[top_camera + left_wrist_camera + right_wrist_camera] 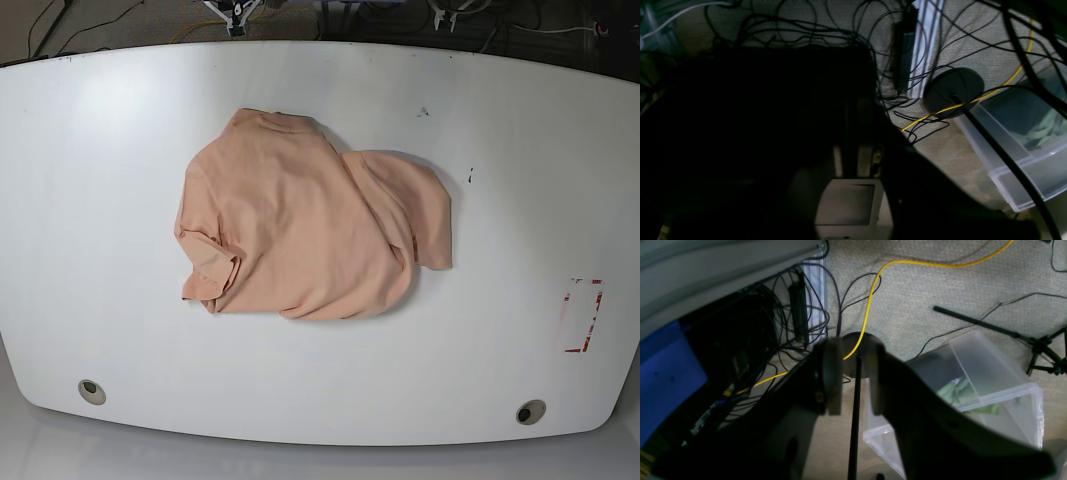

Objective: Layout the t-shirt on the table in an organized manner, then fold the t-shirt properly

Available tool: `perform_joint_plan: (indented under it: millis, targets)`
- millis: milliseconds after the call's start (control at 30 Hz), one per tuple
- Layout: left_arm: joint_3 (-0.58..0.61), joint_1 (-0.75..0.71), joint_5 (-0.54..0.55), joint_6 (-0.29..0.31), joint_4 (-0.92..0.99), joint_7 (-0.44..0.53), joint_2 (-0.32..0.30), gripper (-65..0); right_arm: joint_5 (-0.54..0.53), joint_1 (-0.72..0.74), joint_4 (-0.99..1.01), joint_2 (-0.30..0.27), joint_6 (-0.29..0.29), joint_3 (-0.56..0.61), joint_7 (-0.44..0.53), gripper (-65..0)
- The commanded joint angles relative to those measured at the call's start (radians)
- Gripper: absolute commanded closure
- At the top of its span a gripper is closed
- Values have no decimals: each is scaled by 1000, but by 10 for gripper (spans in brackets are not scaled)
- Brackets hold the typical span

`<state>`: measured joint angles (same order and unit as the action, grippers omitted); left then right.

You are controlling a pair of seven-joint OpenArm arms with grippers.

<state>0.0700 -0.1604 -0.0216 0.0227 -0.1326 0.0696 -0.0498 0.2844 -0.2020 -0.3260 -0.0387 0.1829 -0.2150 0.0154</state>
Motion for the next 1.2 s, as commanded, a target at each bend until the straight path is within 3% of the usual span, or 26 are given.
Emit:
perform_joint_plan:
  millis: [0,800,867,1167]
  targets:
    - [4,-48,3,-3,-8,4,1,-25,2,-34,-15,-4,5,0,20,-130]
    - [3,-104,0,-3,-16,9,-1,-37,5,-88,-35,-3,4,0,50,-123]
    - [3,-111,2,-7,-13,-1,1,-35,1,-98,-39,-3,26,2,44,-121]
    - [4,-171,7,-5,-99,14,-5,-30,4,-133,-88,-5,17,-2,37,-116]
